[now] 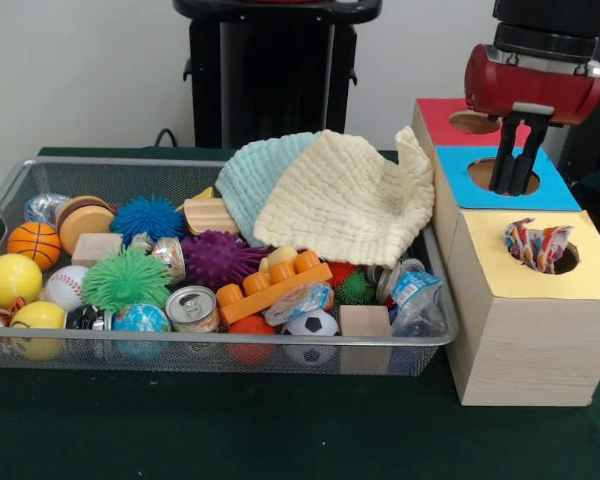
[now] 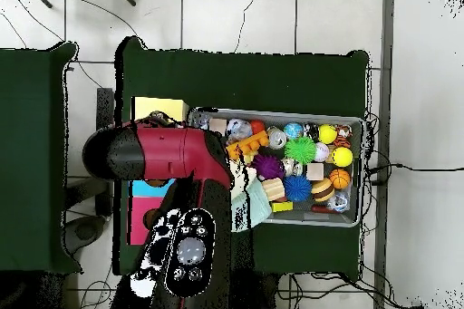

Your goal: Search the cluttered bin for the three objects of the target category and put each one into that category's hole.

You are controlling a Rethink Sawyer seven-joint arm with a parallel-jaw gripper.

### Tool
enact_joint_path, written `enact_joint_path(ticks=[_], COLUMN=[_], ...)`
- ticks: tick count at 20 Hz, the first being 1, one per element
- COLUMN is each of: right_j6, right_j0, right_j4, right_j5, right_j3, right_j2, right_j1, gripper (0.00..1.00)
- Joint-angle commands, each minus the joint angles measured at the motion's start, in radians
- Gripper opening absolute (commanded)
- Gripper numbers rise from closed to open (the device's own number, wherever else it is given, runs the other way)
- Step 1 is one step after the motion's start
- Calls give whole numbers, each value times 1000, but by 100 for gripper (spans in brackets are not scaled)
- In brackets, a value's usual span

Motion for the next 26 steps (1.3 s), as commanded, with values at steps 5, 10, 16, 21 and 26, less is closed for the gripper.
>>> enact_joint_path(ticks=[5,10,16,21,26], right_j6=[196,197,194,184,181], right_j0=[-7,-2,-4,-13,-16], right_j4=[16,13,14,14,14], right_j5=[-31,-28,-24,-25,-31], right_j3=[49,41,39,44,47], right_j2=[39,34,36,45,48], right_j1=[37,45,43,38,37], gripper=[0,0,0,0,0])
